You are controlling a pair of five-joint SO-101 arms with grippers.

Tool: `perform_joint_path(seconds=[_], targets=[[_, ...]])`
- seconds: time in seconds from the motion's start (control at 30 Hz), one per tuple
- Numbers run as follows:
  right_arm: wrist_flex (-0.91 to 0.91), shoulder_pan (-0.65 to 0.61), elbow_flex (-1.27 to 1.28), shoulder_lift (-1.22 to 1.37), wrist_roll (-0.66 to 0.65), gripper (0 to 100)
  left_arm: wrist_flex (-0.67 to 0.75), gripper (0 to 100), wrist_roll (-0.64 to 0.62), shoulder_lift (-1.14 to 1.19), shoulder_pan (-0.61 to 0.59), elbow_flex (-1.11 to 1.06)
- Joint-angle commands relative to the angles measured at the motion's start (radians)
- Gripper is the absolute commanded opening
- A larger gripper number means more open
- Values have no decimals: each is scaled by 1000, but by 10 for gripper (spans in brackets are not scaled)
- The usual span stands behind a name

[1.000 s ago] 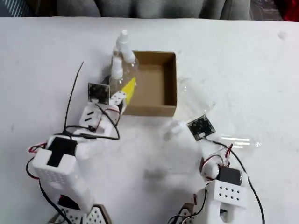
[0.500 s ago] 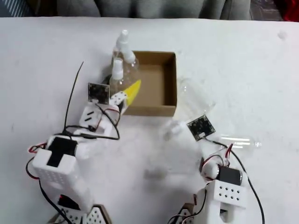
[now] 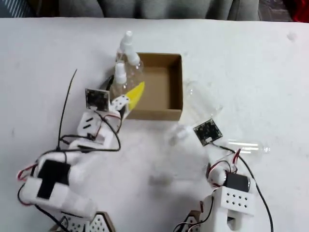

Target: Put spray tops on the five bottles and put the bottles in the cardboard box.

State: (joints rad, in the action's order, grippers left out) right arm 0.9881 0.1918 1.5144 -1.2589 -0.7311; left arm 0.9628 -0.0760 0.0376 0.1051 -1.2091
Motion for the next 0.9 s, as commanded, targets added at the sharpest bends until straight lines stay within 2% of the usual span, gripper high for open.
perform_joint_path(seconds=[0.0,0.13,0.33,0.43,0.6,0.87], targets=[[-16,5,-8,-8,-11,15,-63,329,3,-191,-10,-60],[-16,7,-8,-8,-11,15,-120,329,6,-338,-4,-164],[-16,5,-6,-8,-11,15,-279,329,14,-565,-10,-298],[-16,5,-6,-8,-11,15,-371,329,83,-685,-10,-370],[-16,5,-6,-8,-11,15,-614,329,114,-895,-12,-434],[-16,7,-6,-8,-8,15,-1126,325,109,-1259,-10,-482]])
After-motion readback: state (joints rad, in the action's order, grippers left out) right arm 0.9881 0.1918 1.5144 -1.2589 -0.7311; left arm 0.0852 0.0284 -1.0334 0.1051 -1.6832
